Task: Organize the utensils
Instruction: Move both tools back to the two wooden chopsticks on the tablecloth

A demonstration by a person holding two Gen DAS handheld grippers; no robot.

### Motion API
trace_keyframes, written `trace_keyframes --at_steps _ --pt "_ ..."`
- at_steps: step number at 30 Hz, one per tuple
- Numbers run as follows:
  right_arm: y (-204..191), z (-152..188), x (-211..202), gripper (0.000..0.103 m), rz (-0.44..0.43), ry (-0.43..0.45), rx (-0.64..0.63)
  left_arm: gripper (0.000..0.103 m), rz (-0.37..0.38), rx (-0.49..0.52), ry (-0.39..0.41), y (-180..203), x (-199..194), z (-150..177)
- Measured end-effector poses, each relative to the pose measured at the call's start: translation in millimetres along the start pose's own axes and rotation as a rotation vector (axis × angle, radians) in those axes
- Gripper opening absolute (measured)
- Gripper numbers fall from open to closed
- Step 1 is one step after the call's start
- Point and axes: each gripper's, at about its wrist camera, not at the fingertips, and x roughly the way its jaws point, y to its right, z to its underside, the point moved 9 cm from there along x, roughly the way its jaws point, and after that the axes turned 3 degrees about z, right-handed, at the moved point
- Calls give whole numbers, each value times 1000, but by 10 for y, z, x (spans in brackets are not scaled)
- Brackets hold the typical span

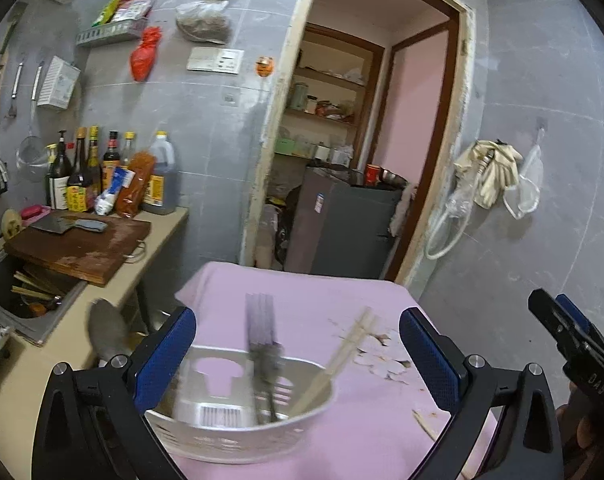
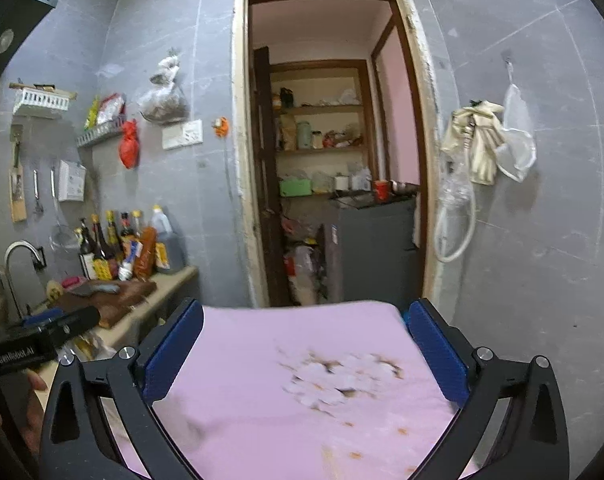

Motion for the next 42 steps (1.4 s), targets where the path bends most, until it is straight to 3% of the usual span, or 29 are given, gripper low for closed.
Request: trace_keyframes --at_steps 10,18,23,30,42 --pt "895 501 2 101 104 -141 -45 102 57 48 -80 645 221 426" --pt "1261 995 146 101 79 -266 -72 102 70 55 -180 1003 517 859" --pt "1231 1391 291 101 19 -357 -98 102 35 38 -232 1010 714 1104" --pt "1147 1745 483 101 -24 -411 -92 102 -17 34 -300 905 906 1464" --pt "897 2107 621 101 -95 -527 -157 102 -7 -9 -398 812 1058 1718"
